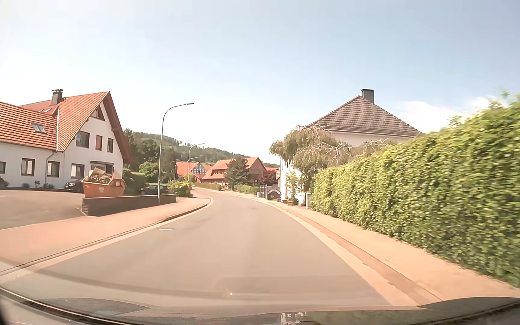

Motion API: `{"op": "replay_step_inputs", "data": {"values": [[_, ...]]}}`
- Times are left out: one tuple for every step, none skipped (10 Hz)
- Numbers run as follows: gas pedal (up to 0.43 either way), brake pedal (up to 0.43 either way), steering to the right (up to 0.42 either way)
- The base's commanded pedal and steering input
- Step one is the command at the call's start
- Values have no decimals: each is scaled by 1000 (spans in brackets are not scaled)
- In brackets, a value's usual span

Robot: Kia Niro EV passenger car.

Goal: Follow the waypoints while adhering to traffic rules and regulations

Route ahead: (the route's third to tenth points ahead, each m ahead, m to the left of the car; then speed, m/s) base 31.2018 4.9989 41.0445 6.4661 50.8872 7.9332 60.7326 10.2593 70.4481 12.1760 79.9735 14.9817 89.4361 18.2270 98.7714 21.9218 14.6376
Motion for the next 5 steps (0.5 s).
{"op": "replay_step_inputs", "data": {"values": [[197,0,-20],[197,0,-20],[197,0,-20],[197,0,-20],[197,0,-20]]}}
